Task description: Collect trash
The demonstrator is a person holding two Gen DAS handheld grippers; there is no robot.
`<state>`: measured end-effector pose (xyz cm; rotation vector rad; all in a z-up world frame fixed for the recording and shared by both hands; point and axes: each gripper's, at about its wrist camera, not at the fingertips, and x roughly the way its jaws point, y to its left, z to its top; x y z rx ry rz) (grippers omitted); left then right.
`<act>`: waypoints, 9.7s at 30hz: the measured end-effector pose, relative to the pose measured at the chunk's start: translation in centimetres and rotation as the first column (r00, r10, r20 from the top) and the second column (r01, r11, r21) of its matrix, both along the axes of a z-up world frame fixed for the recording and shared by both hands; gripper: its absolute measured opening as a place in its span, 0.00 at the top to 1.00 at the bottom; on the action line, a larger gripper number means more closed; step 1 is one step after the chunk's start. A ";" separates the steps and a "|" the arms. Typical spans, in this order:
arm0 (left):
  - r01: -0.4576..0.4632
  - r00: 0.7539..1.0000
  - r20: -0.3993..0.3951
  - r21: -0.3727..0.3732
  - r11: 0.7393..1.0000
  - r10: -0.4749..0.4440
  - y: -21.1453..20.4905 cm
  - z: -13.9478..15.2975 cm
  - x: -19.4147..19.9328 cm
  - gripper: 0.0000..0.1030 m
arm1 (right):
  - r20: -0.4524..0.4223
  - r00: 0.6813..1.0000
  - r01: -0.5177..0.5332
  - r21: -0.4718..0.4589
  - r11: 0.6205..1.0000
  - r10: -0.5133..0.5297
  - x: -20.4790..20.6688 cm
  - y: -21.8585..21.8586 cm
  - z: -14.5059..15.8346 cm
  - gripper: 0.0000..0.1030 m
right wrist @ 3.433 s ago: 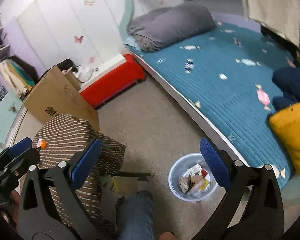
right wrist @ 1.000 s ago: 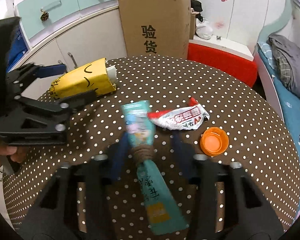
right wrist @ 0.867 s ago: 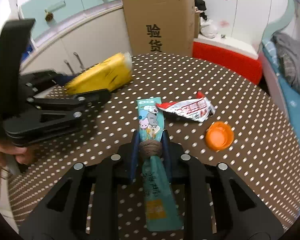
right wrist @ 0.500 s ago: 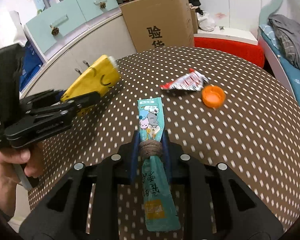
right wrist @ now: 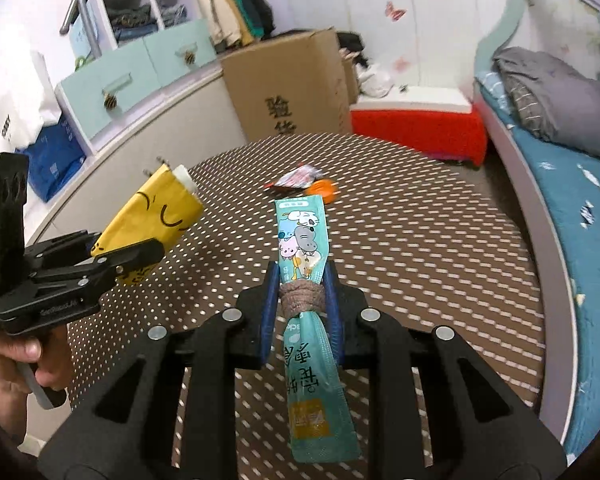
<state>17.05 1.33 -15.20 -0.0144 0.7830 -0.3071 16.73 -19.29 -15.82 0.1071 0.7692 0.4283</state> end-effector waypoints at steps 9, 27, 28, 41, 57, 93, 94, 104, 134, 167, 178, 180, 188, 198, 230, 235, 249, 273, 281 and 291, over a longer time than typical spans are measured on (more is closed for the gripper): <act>0.114 0.993 0.045 -0.007 0.993 -0.113 -7.1 2.6 -2.1 0.59 | 0.047 0.989 0.135 0.040 0.990 -0.137 -2.8 -8.1 1.4 0.78; 0.344 0.939 0.050 -0.050 0.938 -0.341 -21.1 3.7 -3.7 0.59 | 0.021 0.896 0.438 0.121 0.891 -0.444 -8.1 -24.0 0.4 0.78; 0.352 0.936 0.048 -0.049 0.935 -0.350 -21.6 3.6 -3.8 0.59 | 0.016 0.888 0.453 0.126 0.882 -0.459 -8.3 -24.7 0.2 0.78; 0.449 0.886 -0.110 -0.037 0.893 -0.450 -31.4 -1.5 -1.7 0.59 | -0.240 0.771 0.628 0.134 0.766 -0.590 -7.0 -32.6 -9.9 0.78; 0.542 0.794 -0.344 0.023 0.840 -0.502 -42.1 -10.8 1.1 0.59 | -0.409 0.651 0.741 0.160 0.652 -0.640 -7.3 -38.4 -18.3 0.24; 0.363 0.931 -0.052 0.035 0.931 -0.361 -32.0 -0.4 -0.6 0.11 | -0.158 0.709 0.705 0.145 0.694 -0.687 -9.2 -31.3 -4.3 0.06; 0.357 0.934 -0.045 0.030 0.934 -0.355 -31.4 -0.2 -0.6 0.11 | -0.150 0.715 0.699 0.141 0.701 -0.683 -9.1 -30.9 -3.9 0.06; 0.268 0.962 0.046 0.032 0.963 -0.270 -24.6 2.5 -0.4 0.08 | -0.079 0.786 0.619 0.099 0.779 -0.614 -6.8 -25.1 0.0 0.06; -0.078 0.988 0.144 0.117 0.990 0.061 -2.6 0.1 6.4 0.07 | -0.022 0.963 0.267 -0.061 0.962 -0.268 6.6 -3.3 0.0 0.06; 0.035 0.999 0.010 0.252 0.967 -0.039 -4.2 -5.6 16.4 0.07 | -0.076 0.992 0.090 -0.140 0.986 -0.101 12.9 2.1 -5.7 0.72; 0.118 0.991 -0.084 0.126 0.985 -0.108 -4.6 -6.0 16.5 0.85 | -0.099 0.977 0.184 -0.074 0.980 -0.191 9.8 -2.8 -5.1 0.72; 0.114 0.991 -0.083 0.109 0.987 -0.105 -4.5 -5.7 15.5 0.85 | -0.094 0.976 0.191 -0.068 0.979 -0.197 9.0 -3.1 -4.8 0.72; 0.091 0.995 -0.032 0.052 0.994 -0.090 -4.5 -2.6 10.9 0.85 | -0.026 0.977 0.212 -0.050 0.976 -0.214 4.9 -5.2 -1.4 0.72; 0.137 0.989 0.057 -0.011 0.990 -0.136 -8.3 1.8 4.9 0.85 | 0.075 0.961 0.269 -0.034 0.963 -0.266 -0.7 -9.5 2.7 0.72; 0.483 0.864 -0.151 -0.015 0.875 -0.480 -37.2 -3.8 -0.9 0.85 | -0.113 0.762 0.648 0.121 0.752 -0.638 -8.9 -34.3 -5.5 0.72; 0.511 0.832 -0.261 0.011 0.860 -0.490 -40.2 -8.0 0.3 0.85 | -0.191 0.745 0.663 0.116 0.739 -0.639 -7.9 -35.6 -8.8 0.72; 0.540 0.801 -0.375 0.116 0.833 -0.467 -44.4 -13.4 2.8 0.12 | -0.402 0.660 0.728 0.134 0.673 -0.634 -5.5 -38.4 -17.7 0.30; 0.362 0.921 0.095 0.152 0.920 -0.379 -32.5 1.4 -6.9 0.08 | -0.210 0.693 0.717 0.100 0.690 -0.690 -12.5 -30.7 -6.0 0.06; 0.173 0.940 0.275 0.124 0.977 -0.201 -24.7 6.1 -12.4 0.07 | -0.007 0.761 0.646 0.103 0.756 -0.649 -16.7 -23.5 2.5 0.06; -0.073 0.918 0.393 0.028 0.997 0.057 -15.2 10.3 -18.8 0.05 | 0.245 0.827 0.504 0.073 0.860 -0.506 -21.8 -14.0 10.6 0.06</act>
